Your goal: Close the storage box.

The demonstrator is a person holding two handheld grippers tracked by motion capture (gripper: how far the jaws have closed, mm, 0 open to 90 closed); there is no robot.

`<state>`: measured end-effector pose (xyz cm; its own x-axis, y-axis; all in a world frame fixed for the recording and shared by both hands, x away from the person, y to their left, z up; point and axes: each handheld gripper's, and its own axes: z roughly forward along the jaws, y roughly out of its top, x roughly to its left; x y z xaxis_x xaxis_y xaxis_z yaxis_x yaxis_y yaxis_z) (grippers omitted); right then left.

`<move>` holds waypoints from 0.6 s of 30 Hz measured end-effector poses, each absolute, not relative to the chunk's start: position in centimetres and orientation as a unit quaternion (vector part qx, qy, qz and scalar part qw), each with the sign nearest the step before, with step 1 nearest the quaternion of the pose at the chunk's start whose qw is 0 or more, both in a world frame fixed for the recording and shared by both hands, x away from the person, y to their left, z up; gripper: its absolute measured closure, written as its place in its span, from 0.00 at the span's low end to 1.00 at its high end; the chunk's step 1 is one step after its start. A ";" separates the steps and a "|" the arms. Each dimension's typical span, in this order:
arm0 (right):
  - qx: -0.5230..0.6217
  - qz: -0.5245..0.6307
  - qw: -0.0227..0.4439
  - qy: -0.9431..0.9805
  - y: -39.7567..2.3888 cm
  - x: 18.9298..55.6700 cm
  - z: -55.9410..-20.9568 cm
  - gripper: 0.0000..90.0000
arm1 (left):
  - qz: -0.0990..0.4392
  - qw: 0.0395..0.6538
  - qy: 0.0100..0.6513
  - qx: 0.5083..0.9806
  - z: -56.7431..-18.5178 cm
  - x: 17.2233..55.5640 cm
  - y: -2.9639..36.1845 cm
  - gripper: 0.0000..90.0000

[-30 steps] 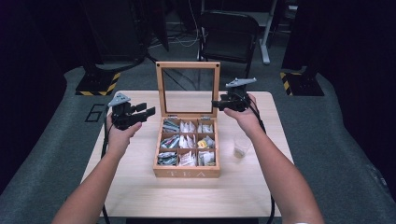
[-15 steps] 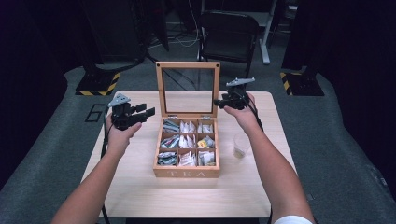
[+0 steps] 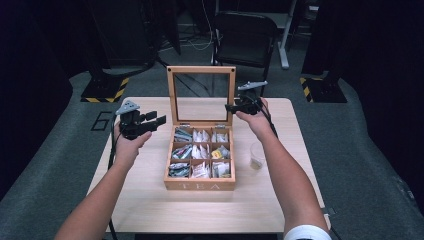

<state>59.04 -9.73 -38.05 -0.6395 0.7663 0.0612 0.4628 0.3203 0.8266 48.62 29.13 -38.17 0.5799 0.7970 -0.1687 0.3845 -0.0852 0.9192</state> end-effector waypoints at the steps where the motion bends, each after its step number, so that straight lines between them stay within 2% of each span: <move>1: 0.387 0.435 0.173 0.794 -9.7 59.1 -38.1 0.51 | 0.193 0.534 0.416 0.711 -38.2 48.6 29.1 0.52; 18: 0.384 0.440 0.173 0.793 -9.3 60.0 -38.7 0.51 | 0.191 0.530 0.417 0.713 -38.4 48.5 29.3 0.52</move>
